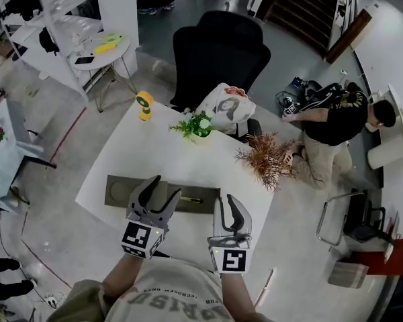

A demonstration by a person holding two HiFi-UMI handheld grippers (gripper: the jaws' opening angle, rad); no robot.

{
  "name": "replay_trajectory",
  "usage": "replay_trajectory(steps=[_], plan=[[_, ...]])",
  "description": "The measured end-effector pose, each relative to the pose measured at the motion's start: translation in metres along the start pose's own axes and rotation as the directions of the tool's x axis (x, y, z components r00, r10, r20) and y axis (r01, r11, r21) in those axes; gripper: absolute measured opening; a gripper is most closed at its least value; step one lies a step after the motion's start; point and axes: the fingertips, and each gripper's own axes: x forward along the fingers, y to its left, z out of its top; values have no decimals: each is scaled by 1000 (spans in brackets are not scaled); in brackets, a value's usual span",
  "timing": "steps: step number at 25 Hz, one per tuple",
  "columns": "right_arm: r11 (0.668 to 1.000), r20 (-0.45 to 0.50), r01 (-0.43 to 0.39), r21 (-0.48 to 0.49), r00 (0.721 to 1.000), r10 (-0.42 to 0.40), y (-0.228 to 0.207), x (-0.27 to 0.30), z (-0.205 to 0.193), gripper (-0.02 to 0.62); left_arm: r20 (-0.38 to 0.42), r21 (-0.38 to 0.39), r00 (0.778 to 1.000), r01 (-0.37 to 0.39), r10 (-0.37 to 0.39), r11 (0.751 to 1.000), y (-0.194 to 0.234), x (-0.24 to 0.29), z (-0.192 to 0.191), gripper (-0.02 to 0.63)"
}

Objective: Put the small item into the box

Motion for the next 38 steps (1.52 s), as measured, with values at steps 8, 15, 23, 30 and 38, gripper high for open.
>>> replay_trajectory(steps=[8,15,23,30,38], plan=[[998,-4,23,-60,1000,-23,-1,-7,9,2,142,61,989,-37,28,997,-6,-14,35,27],[997,87,75,14,993,-76,0,-2,35,2,226,19,972,-72,66,997,-8,-19,49,11],[997,119,78,26,990,-80,1,1,45,2,257,8,963,-87,82,996,-6,-18,59,9],[997,134,72,4,988,-72,7,2,46,0,274,25,958,-97,86,995,-6,-18,64,9],[996,119,83,-11,990,-81,7,5,46,-2,283,29,954,-115,102,993,-4,-18,69,9]])
